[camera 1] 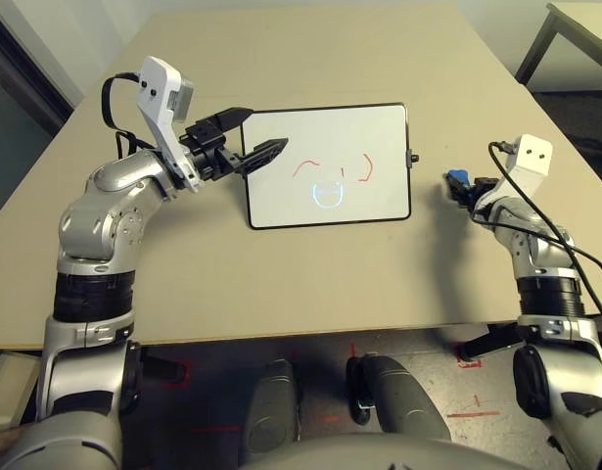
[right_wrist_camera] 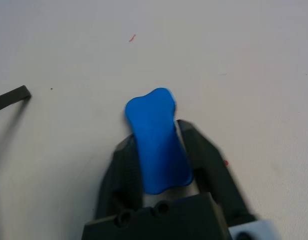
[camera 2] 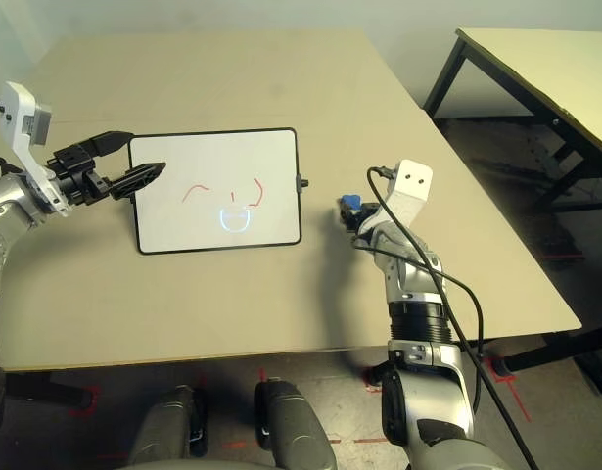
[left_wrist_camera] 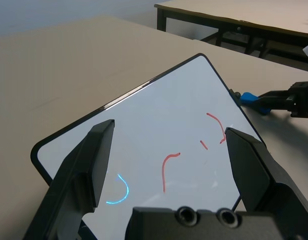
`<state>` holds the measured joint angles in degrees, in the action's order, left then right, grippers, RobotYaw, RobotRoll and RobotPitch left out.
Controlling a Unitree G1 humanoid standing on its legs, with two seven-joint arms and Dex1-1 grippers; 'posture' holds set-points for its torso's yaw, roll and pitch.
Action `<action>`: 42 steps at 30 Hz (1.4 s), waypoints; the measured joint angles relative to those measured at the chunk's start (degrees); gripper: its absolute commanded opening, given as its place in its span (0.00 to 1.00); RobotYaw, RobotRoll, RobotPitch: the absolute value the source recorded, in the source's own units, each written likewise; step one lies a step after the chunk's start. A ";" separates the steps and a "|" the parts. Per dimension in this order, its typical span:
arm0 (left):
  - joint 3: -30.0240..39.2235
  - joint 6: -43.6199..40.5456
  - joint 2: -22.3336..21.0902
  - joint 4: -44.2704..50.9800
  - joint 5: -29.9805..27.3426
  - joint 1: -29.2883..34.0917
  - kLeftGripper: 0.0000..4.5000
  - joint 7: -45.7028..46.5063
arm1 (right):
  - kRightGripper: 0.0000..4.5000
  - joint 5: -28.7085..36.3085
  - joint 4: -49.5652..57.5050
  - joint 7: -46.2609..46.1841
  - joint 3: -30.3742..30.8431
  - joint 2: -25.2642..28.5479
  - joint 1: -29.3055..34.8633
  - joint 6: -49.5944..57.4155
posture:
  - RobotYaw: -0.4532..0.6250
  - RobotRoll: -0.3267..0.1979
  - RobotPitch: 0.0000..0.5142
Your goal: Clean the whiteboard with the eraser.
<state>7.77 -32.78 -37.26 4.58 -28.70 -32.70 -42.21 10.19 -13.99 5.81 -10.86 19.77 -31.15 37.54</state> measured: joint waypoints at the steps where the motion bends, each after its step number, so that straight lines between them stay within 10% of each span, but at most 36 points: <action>1: 0.00 -0.01 0.00 0.00 0.00 0.00 1.00 0.06 | 0.08 0.00 0.12 -0.13 -0.10 0.00 0.13 -0.11 | 0.34 0.62 0.24; 10: 0.00 -0.03 0.00 -0.27 0.01 -0.04 1.00 0.16 | 0.10 0.04 0.18 -0.70 -0.60 -0.54 0.51 -0.99 | 0.34 0.62 0.24; 23: 0.01 0.04 -0.01 -0.55 0.50 -0.05 1.00 0.23 | 0.99 0.13 0.18 -3.10 -2.01 -1.14 0.30 -2.12 | 0.34 0.62 0.24; 42: 0.02 0.71 -0.01 -0.85 1.84 -0.04 1.00 0.07 | 0.99 0.22 0.36 -2.66 -1.63 -3.21 -0.01 -3.47 | 0.35 0.62 0.24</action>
<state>7.79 -32.07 -37.27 3.72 -26.86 -32.74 -42.14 10.40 -13.63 3.16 -12.49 16.56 -31.17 34.07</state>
